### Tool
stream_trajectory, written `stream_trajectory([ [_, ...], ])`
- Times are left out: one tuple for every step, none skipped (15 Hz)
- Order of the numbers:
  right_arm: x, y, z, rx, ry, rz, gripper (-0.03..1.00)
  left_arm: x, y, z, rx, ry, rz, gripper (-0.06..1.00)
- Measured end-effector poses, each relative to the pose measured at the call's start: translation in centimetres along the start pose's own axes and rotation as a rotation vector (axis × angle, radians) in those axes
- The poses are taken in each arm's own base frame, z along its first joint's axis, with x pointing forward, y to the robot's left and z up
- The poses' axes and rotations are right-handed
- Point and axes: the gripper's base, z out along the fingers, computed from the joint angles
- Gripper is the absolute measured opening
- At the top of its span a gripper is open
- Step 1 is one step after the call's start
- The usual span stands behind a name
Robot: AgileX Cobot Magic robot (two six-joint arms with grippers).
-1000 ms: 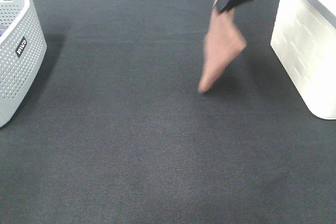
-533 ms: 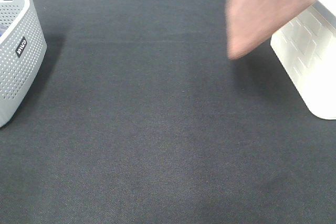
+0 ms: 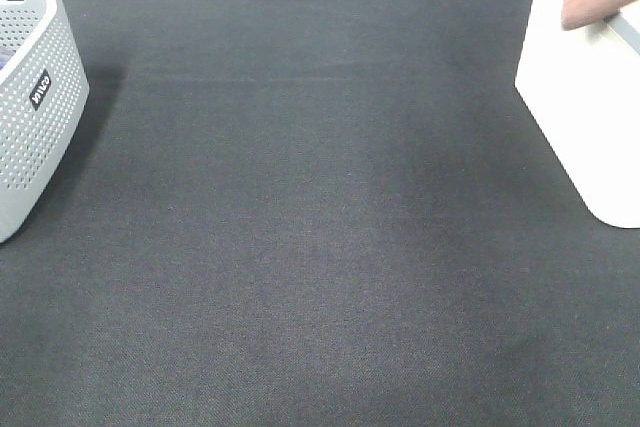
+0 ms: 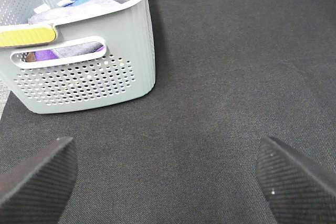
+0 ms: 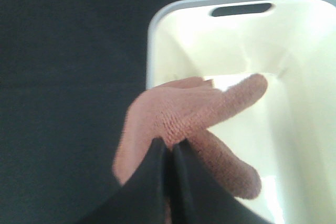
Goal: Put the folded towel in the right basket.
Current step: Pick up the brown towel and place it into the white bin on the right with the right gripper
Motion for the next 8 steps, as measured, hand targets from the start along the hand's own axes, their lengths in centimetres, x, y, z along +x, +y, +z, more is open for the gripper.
stream_trajectory([
  [0.0, -2.0, -0.1, 0.034, -0.003, 0.039, 0.0, 0.0, 0.0, 0.0, 0.0, 0.0, 0.0, 0.87],
  [0.1, -3.3, 0.2, 0.057, 0.004, 0.062, 0.0, 0.0, 0.0, 0.0, 0.0, 0.0, 0.0, 0.87],
  [0.2, -4.2, 0.7, 0.069, 0.015, 0.077, 0.0, 0.0, 0.0, 0.0, 0.0, 0.0, 0.0, 0.87],
  [0.4, -4.7, 1.5, 0.076, 0.032, 0.085, 0.0, 0.0, 0.0, 0.0, 0.0, 0.0, 0.0, 0.87],
  [0.6, -5.1, 2.5, 0.077, 0.054, 0.084, 0.0, 0.0, 0.0, 0.0, 0.0, 0.0, 0.0, 0.87],
  [0.9, -5.4, 3.8, 0.076, 0.08, 0.088, 0.0, 0.0, 0.0, 0.0, 0.0, 0.0, 0.0, 0.87],
  [0.9, -5.4, 3.8, 0.076, 0.08, 0.088, 0.0, 0.0, 0.0, 0.0, 0.0, 0.0, 0.0, 0.87],
  [1.3, -5.8, 5.3, 0.075, 0.111, 0.095, 0.0, 0.0, 0.0, 0.0, 0.0, 0.0, 0.0, 0.87],
])
